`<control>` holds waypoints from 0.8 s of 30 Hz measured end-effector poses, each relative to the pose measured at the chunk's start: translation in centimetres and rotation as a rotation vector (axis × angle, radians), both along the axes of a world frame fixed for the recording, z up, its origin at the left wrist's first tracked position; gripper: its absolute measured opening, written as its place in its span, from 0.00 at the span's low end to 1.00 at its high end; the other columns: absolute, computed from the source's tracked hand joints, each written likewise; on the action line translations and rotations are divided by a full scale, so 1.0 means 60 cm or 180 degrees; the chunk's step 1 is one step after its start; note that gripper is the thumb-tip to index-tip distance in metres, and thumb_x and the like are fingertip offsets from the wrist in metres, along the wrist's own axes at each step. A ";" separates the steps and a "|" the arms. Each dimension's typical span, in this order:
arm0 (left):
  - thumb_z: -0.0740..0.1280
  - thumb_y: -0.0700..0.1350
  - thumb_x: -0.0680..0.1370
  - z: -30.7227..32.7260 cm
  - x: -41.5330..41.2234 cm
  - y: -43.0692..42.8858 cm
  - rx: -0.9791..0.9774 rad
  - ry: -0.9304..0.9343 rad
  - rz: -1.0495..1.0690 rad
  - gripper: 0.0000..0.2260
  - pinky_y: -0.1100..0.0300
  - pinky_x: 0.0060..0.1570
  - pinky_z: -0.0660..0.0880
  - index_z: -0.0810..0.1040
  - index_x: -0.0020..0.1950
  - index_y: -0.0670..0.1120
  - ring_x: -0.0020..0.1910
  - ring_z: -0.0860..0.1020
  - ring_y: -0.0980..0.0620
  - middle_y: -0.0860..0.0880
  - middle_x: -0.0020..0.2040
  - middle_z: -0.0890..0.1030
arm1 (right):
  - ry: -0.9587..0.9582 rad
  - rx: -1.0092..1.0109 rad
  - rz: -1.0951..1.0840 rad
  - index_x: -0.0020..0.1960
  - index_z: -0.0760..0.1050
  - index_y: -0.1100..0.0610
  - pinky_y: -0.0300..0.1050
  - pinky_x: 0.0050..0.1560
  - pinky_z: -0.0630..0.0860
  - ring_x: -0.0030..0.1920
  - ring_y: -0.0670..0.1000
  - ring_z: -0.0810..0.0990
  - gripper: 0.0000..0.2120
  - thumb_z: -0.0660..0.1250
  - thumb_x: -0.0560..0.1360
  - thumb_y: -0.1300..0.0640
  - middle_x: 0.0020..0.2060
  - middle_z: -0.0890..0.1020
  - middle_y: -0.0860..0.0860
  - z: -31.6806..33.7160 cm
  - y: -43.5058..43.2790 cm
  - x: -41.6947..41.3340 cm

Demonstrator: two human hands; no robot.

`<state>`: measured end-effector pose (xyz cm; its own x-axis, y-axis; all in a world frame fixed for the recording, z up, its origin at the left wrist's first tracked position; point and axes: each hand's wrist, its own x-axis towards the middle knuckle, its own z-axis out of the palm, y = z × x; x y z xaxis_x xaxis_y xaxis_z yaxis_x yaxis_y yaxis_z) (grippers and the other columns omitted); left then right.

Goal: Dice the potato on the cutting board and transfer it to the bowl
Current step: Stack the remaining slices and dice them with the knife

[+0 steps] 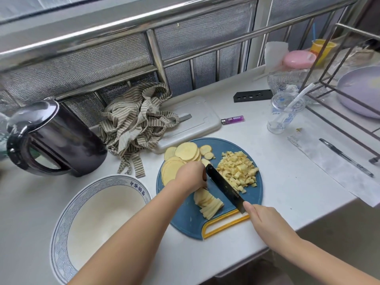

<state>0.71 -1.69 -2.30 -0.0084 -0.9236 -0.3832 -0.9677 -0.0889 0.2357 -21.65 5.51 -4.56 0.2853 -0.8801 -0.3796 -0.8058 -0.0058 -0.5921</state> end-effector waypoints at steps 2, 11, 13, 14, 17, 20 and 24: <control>0.71 0.43 0.74 0.001 -0.001 -0.002 -0.0022 -0.0099 -0.0091 0.08 0.54 0.40 0.76 0.82 0.50 0.41 0.45 0.80 0.44 0.44 0.47 0.82 | -0.0009 0.0007 -0.0015 0.34 0.65 0.56 0.44 0.37 0.67 0.34 0.48 0.72 0.24 0.46 0.83 0.44 0.32 0.74 0.51 0.000 0.000 0.000; 0.61 0.34 0.78 -0.015 -0.005 0.001 -0.0263 -0.0680 -0.0179 0.13 0.59 0.33 0.68 0.67 0.34 0.45 0.35 0.71 0.49 0.50 0.31 0.66 | -0.0010 0.0010 -0.0004 0.34 0.66 0.55 0.46 0.40 0.70 0.34 0.47 0.72 0.24 0.46 0.82 0.44 0.31 0.73 0.50 -0.002 -0.001 -0.001; 0.61 0.34 0.78 -0.016 -0.002 0.002 -0.0182 -0.0664 -0.0090 0.11 0.60 0.35 0.68 0.68 0.37 0.45 0.36 0.70 0.50 0.51 0.31 0.65 | 0.0006 0.0020 -0.0008 0.35 0.66 0.55 0.46 0.41 0.71 0.34 0.48 0.73 0.24 0.46 0.82 0.43 0.32 0.74 0.50 -0.001 -0.001 -0.001; 0.61 0.34 0.78 -0.015 0.000 0.001 -0.0165 -0.0653 -0.0051 0.09 0.60 0.35 0.69 0.70 0.40 0.45 0.37 0.71 0.50 0.51 0.31 0.65 | 0.0008 0.0027 -0.0013 0.35 0.67 0.55 0.47 0.42 0.72 0.35 0.48 0.74 0.24 0.46 0.82 0.43 0.32 0.75 0.50 -0.002 -0.001 -0.001; 0.64 0.40 0.79 -0.004 0.007 -0.004 -0.0178 -0.0509 -0.0152 0.04 0.57 0.35 0.72 0.77 0.45 0.43 0.39 0.76 0.47 0.48 0.35 0.74 | -0.0006 0.0049 -0.0015 0.34 0.66 0.55 0.46 0.41 0.71 0.34 0.48 0.73 0.24 0.45 0.82 0.43 0.31 0.74 0.50 -0.002 -0.003 -0.002; 0.68 0.46 0.78 0.009 0.020 -0.009 -0.0123 -0.0322 -0.0508 0.08 0.56 0.42 0.76 0.82 0.54 0.45 0.47 0.80 0.46 0.46 0.49 0.82 | -0.0029 0.0048 -0.0018 0.34 0.65 0.55 0.46 0.40 0.70 0.34 0.48 0.72 0.24 0.46 0.82 0.43 0.31 0.73 0.50 -0.002 -0.003 -0.002; 0.71 0.46 0.76 0.009 0.033 -0.011 0.0014 -0.0248 -0.0912 0.09 0.59 0.44 0.74 0.83 0.55 0.48 0.51 0.79 0.48 0.50 0.53 0.82 | -0.0025 0.0045 -0.0007 0.34 0.65 0.55 0.44 0.38 0.68 0.34 0.47 0.72 0.24 0.45 0.82 0.44 0.31 0.73 0.49 -0.004 -0.002 -0.003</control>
<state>2.69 -2.32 -1.76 -0.2391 -0.8861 -0.3970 -0.9687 0.1897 0.1600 -21.81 5.39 -4.80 0.2862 -0.8753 -0.3898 -0.8012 0.0044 -0.5983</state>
